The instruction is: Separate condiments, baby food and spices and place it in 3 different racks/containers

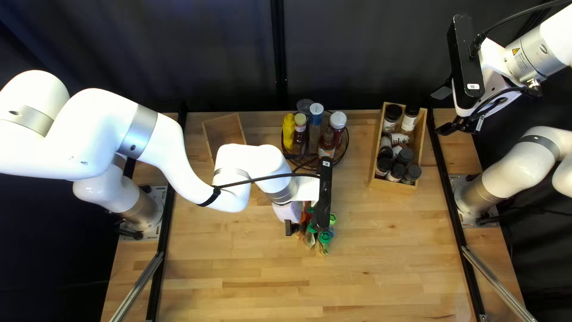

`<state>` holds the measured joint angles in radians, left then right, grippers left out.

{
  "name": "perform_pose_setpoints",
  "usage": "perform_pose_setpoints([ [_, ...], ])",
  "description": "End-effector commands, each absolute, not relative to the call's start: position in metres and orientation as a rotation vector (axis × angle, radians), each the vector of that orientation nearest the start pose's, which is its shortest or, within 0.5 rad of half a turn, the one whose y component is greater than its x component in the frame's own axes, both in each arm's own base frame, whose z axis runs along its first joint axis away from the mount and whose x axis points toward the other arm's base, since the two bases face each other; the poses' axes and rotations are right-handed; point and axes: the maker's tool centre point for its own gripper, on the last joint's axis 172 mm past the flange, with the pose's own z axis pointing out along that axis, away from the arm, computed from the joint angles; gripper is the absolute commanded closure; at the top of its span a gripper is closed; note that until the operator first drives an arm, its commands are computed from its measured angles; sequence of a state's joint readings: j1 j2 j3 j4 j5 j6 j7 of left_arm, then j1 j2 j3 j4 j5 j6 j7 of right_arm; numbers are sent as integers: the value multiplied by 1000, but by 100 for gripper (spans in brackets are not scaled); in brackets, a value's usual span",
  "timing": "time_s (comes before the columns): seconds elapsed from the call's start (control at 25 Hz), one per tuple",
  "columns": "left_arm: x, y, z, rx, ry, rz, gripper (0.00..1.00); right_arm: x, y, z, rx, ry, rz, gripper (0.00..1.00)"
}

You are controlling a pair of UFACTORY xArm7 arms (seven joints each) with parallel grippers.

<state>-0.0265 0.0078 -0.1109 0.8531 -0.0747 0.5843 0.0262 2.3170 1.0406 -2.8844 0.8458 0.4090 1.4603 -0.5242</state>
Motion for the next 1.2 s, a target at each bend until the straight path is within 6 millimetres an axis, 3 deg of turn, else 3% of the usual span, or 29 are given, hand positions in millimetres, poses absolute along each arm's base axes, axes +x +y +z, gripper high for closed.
perform_pose_setpoints([
  [0.04,499,-76,147,-3180,153,-409,100,283,-53,417,-3132,131,-693,0],
  [0.24,491,-76,171,-3172,149,-396,100,283,-53,417,-3132,131,-693,0],
  [0.36,463,-62,212,-3137,130,-384,100,283,-53,417,-3132,131,-693,0],
  [0.44,447,-49,229,-3116,113,-376,100,283,-53,417,-3132,131,-693,0],
  [0.52,428,-30,244,-3091,85,-362,100,283,-53,417,-3132,131,-693,0],
  [0.56,413,-10,251,-3077,57,-348,100,283,-53,417,-3132,131,-693,0],
  [0.64,398,13,255,-3063,24,-326,100,283,-53,417,-3132,131,-693,0],
  [0.76,369,63,256,-3049,-47,-281,100,283,-53,417,-3132,131,-693,0],
  [0.88,344,101,258,-3042,-81,-263,93,283,-53,417,-3132,131,-693,0],
  [1.08,320,156,253,-3051,-121,-229,95,283,-53,417,-3132,131,-693,0],
  [1.2,313,177,248,-3052,-136,-217,96,283,-53,417,-3132,131,-693,0],
])
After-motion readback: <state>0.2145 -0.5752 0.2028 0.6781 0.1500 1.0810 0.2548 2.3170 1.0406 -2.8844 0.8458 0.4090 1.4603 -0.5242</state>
